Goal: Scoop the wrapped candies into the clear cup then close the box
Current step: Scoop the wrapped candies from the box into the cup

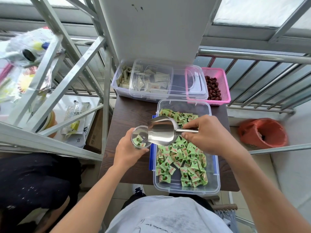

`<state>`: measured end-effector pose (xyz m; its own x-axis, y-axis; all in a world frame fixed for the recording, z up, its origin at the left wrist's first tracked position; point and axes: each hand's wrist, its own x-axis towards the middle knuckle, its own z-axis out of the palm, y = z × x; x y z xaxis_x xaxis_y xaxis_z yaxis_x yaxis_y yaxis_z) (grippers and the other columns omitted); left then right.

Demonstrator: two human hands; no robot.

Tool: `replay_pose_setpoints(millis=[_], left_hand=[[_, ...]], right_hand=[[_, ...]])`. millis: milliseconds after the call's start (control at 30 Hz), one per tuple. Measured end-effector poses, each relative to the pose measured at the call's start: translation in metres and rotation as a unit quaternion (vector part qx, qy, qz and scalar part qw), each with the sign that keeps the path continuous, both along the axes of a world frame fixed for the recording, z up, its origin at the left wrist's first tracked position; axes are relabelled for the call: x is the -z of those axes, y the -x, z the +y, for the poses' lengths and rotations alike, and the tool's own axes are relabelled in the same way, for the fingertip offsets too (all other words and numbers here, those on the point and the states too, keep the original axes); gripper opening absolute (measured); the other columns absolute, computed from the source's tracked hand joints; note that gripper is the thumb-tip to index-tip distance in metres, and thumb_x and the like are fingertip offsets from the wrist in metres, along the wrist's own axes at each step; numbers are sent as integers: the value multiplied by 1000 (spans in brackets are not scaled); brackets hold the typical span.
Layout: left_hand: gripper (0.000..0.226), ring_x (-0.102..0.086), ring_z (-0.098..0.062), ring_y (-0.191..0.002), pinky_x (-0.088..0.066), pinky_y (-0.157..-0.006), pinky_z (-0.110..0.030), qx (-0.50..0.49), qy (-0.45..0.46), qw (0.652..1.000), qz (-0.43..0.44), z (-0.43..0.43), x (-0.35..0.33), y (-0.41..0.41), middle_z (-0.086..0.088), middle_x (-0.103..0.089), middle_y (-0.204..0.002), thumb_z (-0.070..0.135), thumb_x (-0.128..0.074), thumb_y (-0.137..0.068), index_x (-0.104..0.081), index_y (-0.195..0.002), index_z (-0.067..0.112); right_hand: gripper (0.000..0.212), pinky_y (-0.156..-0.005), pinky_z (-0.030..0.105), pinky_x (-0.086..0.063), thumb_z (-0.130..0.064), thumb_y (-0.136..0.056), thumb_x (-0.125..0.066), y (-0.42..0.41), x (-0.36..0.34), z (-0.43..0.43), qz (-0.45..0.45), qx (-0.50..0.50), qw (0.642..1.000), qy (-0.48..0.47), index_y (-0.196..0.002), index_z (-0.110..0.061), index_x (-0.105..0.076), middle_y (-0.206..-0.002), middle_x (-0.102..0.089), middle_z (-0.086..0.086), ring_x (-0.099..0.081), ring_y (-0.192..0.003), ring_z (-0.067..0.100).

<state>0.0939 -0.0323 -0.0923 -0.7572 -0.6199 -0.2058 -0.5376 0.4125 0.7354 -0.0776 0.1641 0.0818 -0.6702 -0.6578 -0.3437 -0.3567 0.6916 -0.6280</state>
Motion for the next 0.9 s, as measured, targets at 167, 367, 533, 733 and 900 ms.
replay_pose_setpoints(millis=[167,367,533,733,900], left_hand=[[84,-61,-12,-108,-53,-92,-41,-2,-4,1000,5,-1,0,-3,20,-64,-115,37,-94,-64,-44,-131,46],[85,-59,-11,-111,-50,-95,-35,3,-6,1000,11,0,-2,-5,19,-62,-117,36,-95,-64,-45,-132,41],[83,-59,-8,-110,-50,-96,-34,11,-7,1000,15,0,0,-7,22,-61,-116,34,-95,-63,-43,-128,45],[84,-59,-9,-111,-49,-95,-33,16,-7,1000,12,0,1,-6,24,-59,-113,32,-96,-64,-40,-124,49],[85,-60,-8,-111,-50,-96,-33,11,-19,1000,10,-1,5,-6,20,-63,-117,35,-96,-63,-43,-130,45]], right_hand=[[7,-57,35,-51,-21,-88,-74,15,7,13,-36,46,998,20,-87,-23,-80,-73,-74,5,-58,-57,16],[20,-59,29,-41,-24,-91,-68,35,42,40,-42,119,991,-53,-73,-23,-75,-72,-71,11,-52,-57,16],[25,-57,30,-40,-24,-89,-62,29,73,49,-67,114,979,-158,-85,-3,-75,-80,-72,22,-50,-61,23],[27,-50,28,-33,-16,-87,-54,13,98,42,-65,101,974,-190,-81,3,-71,-54,-52,7,-41,-51,21],[26,-50,27,-38,-15,-89,-51,2,106,28,-73,85,976,-188,-85,-9,-77,-61,-59,6,-47,-51,21]])
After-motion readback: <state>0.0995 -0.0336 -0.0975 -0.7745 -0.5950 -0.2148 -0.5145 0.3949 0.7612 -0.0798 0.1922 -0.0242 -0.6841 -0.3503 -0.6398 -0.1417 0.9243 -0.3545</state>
